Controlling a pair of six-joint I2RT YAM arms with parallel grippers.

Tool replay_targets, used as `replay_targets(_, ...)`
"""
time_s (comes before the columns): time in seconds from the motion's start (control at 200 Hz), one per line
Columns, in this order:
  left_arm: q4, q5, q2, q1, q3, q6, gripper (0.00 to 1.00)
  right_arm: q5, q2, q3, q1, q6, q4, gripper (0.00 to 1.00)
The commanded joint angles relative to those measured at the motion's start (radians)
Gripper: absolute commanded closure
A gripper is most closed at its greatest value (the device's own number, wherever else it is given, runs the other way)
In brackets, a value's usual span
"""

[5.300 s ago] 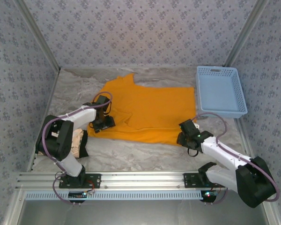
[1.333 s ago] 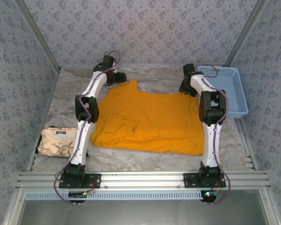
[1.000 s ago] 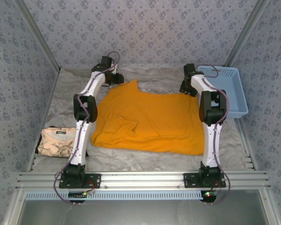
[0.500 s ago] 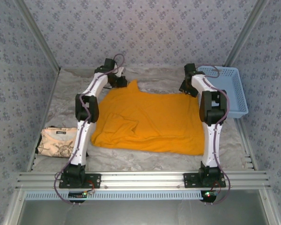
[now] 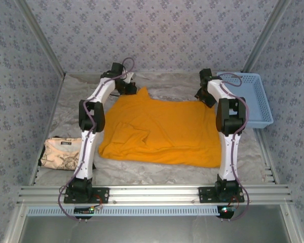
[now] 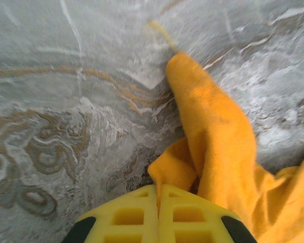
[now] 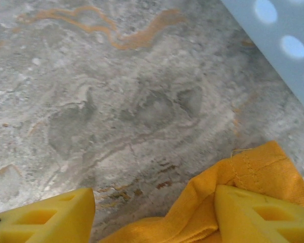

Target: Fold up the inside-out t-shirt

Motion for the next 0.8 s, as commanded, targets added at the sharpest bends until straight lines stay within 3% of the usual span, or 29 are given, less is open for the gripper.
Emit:
replay_targets(0.0,0.064,0.025,-0.121,0.018,-0.025,0.006,1.0,0.078,-0.029,0.039,0.016,0.071,-0.094,0.35)
replay_targets(0.295,0.108,0.044,-0.188,0.024,-0.094,0.036,1.0,0.219,-0.03,0.149,0.036,-0.005,-0.163,0.33)
replay_targets(0.625,0.091,0.05,-0.177,0.024,-0.11,0.06,1.0,0.129,0.054,0.174,0.033,0.038,-0.154,0.34)
replay_targets(0.795,0.08,0.033,-0.151,0.032,-0.105,0.075,1.0,0.141,0.126,0.221,0.027,0.047,-0.162,0.42)
